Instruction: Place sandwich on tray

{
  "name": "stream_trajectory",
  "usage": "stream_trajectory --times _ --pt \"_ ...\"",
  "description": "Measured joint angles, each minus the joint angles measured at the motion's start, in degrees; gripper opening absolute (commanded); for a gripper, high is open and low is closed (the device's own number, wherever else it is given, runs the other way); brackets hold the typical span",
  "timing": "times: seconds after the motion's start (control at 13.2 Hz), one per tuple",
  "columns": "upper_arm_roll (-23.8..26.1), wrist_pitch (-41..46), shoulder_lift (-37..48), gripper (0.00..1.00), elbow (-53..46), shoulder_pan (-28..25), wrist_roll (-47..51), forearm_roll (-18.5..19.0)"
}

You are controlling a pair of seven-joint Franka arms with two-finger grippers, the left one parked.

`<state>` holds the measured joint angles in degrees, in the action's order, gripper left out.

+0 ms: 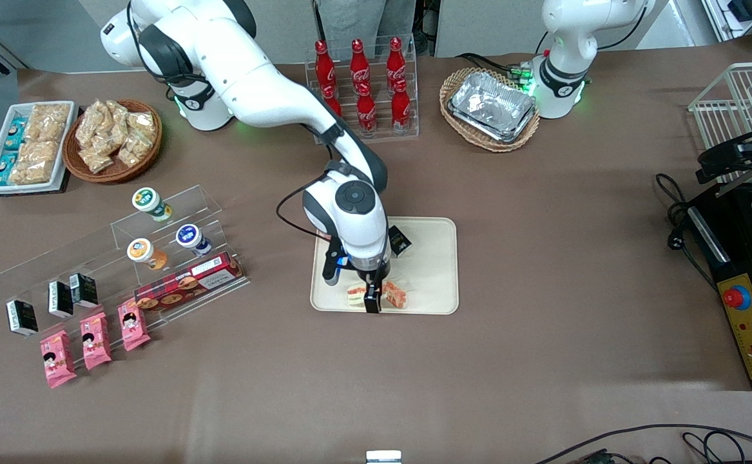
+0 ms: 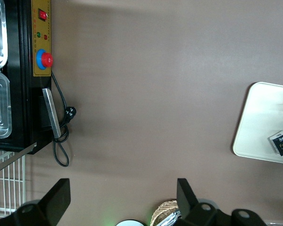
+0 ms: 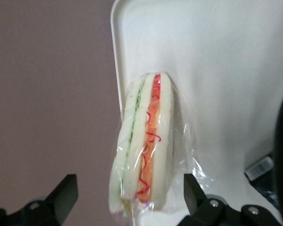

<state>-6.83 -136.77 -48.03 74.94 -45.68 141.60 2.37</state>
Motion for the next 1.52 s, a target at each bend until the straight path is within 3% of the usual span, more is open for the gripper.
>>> stream_trajectory --times 0.3,0.61,0.98,1.52 --pt "0.13 10.04 5.84 1.00 -0.42 0.04 -11.80 -1.14" --pt "-0.14 21.80 12.22 1.00 -0.62 5.00 -33.98 -6.67" --pt "-0.14 39.71 21.17 1.00 -0.63 13.12 -65.74 -7.47" --pt "-1.56 45.36 26.47 1.00 0.17 23.21 -108.64 -7.26"
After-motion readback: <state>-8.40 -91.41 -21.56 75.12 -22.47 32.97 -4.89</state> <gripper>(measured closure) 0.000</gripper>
